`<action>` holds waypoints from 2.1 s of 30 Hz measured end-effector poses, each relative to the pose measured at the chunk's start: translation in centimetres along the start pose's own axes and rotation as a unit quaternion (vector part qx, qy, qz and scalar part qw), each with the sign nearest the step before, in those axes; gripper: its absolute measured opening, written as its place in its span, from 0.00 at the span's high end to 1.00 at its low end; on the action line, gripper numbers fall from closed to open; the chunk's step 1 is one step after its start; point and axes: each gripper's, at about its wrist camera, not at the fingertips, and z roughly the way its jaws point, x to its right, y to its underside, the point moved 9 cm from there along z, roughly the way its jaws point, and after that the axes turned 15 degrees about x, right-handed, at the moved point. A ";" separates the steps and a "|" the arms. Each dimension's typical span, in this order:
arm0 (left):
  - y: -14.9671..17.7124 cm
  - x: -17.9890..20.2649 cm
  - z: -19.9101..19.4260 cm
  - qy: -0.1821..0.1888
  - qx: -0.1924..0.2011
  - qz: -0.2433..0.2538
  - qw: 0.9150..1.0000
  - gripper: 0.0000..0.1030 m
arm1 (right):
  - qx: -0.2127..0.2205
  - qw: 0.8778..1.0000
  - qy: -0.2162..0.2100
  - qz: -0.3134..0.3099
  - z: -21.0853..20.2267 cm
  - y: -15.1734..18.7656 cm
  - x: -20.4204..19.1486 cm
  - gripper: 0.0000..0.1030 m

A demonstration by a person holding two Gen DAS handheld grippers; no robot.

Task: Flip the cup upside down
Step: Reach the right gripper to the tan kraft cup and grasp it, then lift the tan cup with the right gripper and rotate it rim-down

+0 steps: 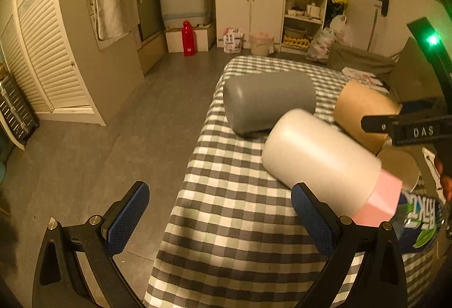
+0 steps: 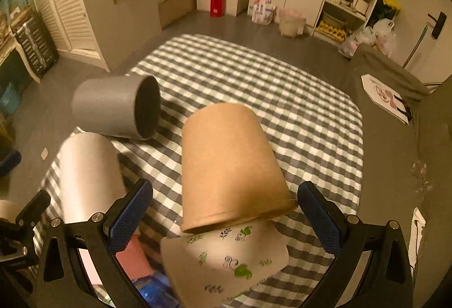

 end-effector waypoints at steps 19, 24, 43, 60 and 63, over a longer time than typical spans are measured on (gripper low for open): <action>-0.5 -0.8 -2.5 -0.013 0.014 0.007 1.000 0.00 | 0.028 0.999 0.042 -0.008 -5.3 -3.1 -0.2 0.18; -1.8 -1.2 -5.8 -0.006 0.035 -0.004 0.999 0.00 | 0.065 0.997 0.041 -0.003 -11.3 -4.3 -1.8 0.18; 3.7 -4.0 -14.4 -0.017 0.036 -0.007 0.999 0.00 | 0.038 0.997 0.024 0.069 -15.6 10.0 -11.8 0.18; 4.5 -2.8 -14.6 -0.028 0.037 0.022 0.999 0.00 | 0.014 0.996 0.030 0.080 -14.7 14.8 -13.2 0.15; 4.6 -2.6 -14.6 -0.029 0.035 0.024 0.999 0.00 | 0.026 0.996 0.028 0.085 -15.9 14.4 -12.5 0.11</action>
